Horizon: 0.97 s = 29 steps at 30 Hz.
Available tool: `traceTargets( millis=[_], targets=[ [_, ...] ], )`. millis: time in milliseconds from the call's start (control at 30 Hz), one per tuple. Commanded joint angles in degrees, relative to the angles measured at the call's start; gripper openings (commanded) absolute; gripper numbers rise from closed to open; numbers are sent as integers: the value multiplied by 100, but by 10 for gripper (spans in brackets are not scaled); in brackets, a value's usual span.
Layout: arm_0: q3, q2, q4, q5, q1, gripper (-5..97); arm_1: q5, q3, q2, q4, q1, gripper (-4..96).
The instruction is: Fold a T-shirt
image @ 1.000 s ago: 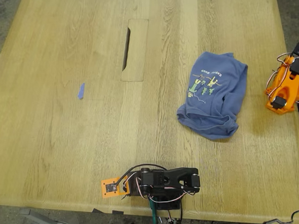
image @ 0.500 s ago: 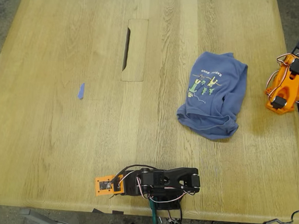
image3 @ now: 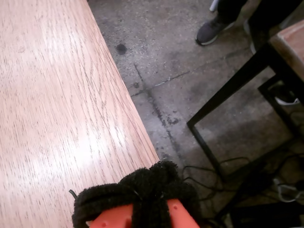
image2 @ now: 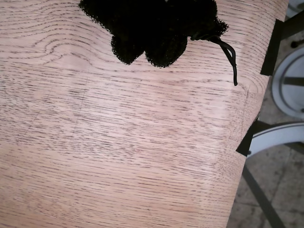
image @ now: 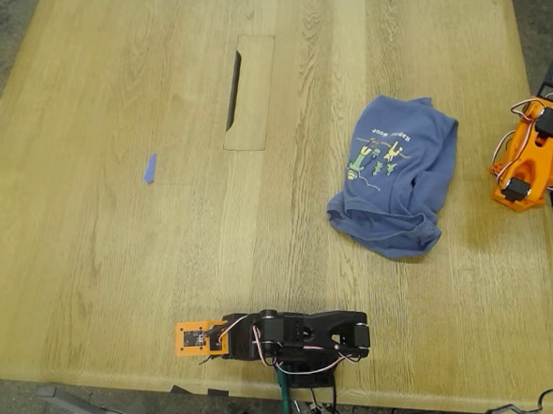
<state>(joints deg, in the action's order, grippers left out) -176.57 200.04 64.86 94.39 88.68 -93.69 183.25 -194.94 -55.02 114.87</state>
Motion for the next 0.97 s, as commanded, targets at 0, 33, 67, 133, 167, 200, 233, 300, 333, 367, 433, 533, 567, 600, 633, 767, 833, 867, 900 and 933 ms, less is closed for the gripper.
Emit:
traceTargets(
  millis=[0,33,67,133,167,200,233,300,333,367,433,533,567,600,633,767,833,867,900,933],
  targets=[
    [88,686,-141,35,-62,0,316,404,-26,53,88,25],
    [88,686,-141,35,-97,0,396,404,-26,79,88,26],
    [88,686,-141,35,-158,0,439,404,-26,88,105,25],
    [88,686,-141,-88,-308,0,466,404,-26,18,167,12],
    [88,686,-141,-97,-396,0,431,404,-26,-53,202,10],
    [88,686,-141,-97,-475,0,378,404,-35,-114,264,9],
    [88,686,-141,-114,-545,0,281,404,-35,-141,316,9],
    [88,686,-246,-123,-589,0,-26,404,-35,-149,413,2],
    [88,686,-272,-123,-589,0,-114,404,-35,-185,431,1],
    [88,686,-272,-141,-589,0,-176,404,-35,-237,439,1],
    [88,686,-272,-123,-589,0,-299,404,-35,-272,466,1],
    [88,686,-272,-35,-615,0,-264,404,-35,-193,483,1],
    [88,686,-272,18,-615,0,-185,404,-35,-167,492,1],
    [88,686,-272,44,-615,0,-88,404,-35,-132,510,1],
    [88,686,-255,53,-598,0,-26,404,-35,-114,519,1],
    [88,686,-229,79,-483,0,44,404,-35,-79,536,1],
    [88,686,-211,88,-413,0,44,404,-35,-35,580,1],
    [88,686,-202,88,-369,0,44,404,-35,-18,606,1],
    [88,686,-193,88,-334,0,44,404,-35,-18,624,1],
    [88,686,-185,88,-316,0,44,404,-35,-18,633,1]
  ],
)
